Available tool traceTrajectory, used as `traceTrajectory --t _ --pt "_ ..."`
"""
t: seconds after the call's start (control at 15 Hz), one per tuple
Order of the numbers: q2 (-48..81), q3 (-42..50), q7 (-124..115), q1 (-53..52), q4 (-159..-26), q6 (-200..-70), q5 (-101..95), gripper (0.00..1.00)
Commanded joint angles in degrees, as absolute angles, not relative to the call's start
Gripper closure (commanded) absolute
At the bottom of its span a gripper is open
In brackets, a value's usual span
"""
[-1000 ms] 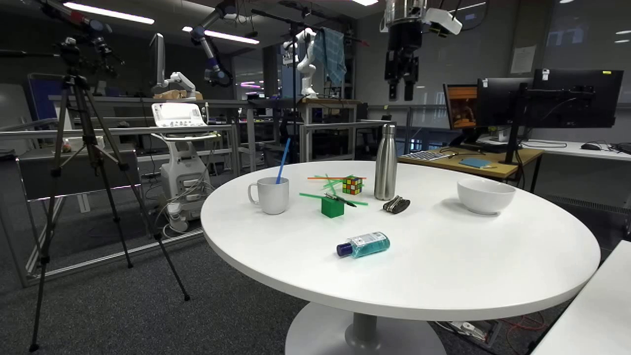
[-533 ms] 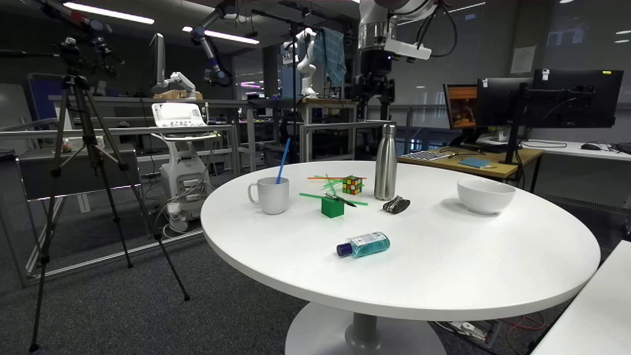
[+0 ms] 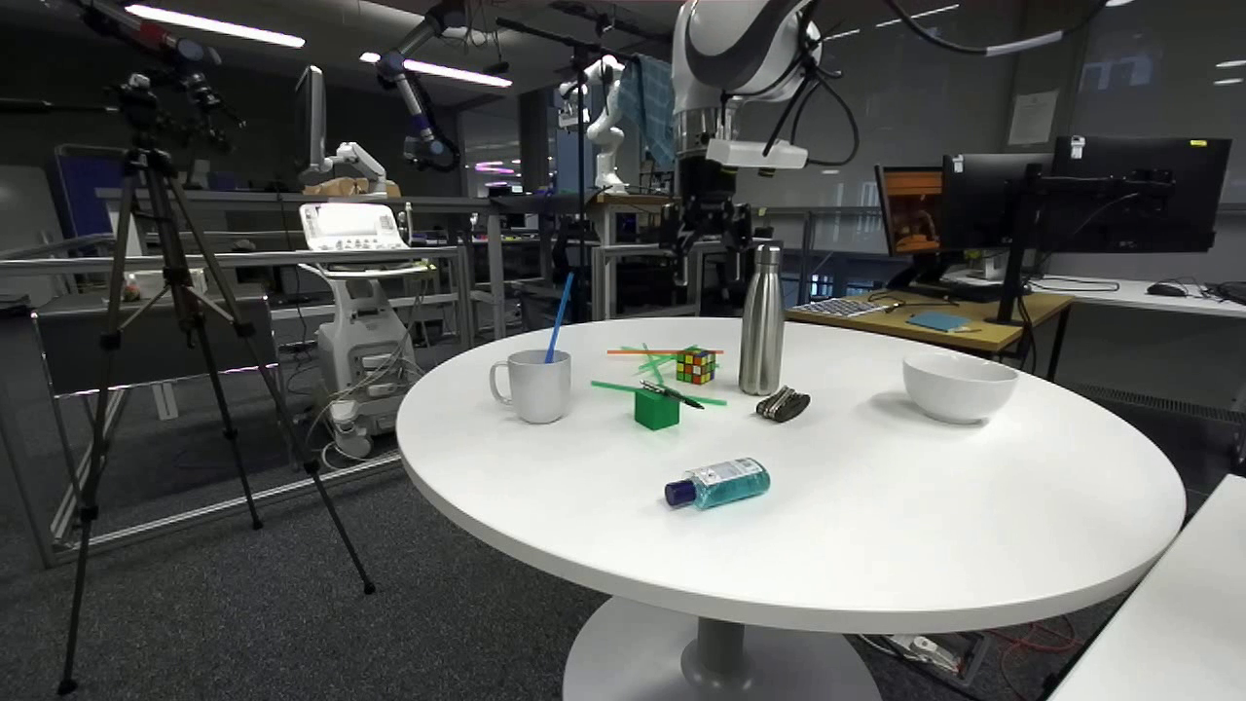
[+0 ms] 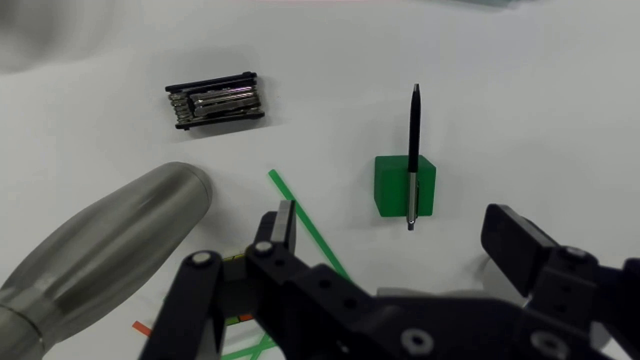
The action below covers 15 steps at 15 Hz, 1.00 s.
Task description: Pick the pen on the block and put it on the table
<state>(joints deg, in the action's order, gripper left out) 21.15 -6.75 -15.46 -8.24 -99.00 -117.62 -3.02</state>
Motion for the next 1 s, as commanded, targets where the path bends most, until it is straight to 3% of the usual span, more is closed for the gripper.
traceTrajectory --t 0.0,0.93 --pt "22.7 -5.6 -18.9 -10.4 -96.4 -116.6 -3.3 0.00" --pt "21.7 -4.9 -23.4 -12.6 -102.0 -118.1 -3.4 0.00"
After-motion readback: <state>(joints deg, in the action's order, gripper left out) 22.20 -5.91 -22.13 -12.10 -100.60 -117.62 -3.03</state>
